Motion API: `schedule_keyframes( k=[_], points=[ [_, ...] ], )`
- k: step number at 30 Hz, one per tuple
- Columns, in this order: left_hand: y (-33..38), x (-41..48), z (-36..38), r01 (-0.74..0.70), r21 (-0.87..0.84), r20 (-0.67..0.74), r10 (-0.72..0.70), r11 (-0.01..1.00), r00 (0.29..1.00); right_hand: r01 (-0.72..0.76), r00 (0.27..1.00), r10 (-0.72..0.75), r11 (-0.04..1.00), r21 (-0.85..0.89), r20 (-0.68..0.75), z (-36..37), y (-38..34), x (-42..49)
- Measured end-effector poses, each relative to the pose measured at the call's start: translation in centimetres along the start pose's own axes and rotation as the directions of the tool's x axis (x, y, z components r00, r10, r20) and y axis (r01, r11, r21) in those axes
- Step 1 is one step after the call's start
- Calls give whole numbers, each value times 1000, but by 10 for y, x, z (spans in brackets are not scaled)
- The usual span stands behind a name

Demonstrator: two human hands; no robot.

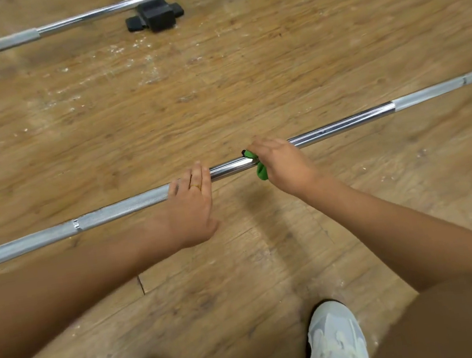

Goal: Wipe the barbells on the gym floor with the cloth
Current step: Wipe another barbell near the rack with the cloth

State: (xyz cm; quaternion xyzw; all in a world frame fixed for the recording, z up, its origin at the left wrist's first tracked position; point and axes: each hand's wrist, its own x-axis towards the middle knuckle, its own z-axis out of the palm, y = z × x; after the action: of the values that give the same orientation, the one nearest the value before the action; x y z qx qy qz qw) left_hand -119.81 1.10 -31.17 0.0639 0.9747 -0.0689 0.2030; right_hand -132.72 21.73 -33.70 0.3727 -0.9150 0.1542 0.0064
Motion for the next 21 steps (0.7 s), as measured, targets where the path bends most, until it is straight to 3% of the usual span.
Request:
schedule_keyframes(
  k=[3,5,9,13,16,18,21],
  points=[
    [-16,-8,-34,-180,83,197,161,980,967,7,1000,-7,1000,-12,-25,0,-5,-15],
    [-13,-8,-61,-203,102,239,174,974,955,-11,1000,11,1000,-6,-19,1,-10,-25],
    [33,8,-79,-61,60,175,49,996,983,-28,998,28,1000,4,-55,0,-14,-45],
    [81,31,-52,151,-52,185,-139,987,973,-12,998,13,1000,19,-63,0,-16,-58],
    [110,29,-20,271,-240,11,-277,932,961,-16,999,18,999,50,-39,2,-16,-67],
    [122,16,0,265,-372,-148,-339,890,929,2,1000,0,998,57,-32,5,-14,-71],
    [130,8,19,239,-414,-328,-389,878,861,-22,1000,23,998,56,-19,2,-12,-78]
  ],
)
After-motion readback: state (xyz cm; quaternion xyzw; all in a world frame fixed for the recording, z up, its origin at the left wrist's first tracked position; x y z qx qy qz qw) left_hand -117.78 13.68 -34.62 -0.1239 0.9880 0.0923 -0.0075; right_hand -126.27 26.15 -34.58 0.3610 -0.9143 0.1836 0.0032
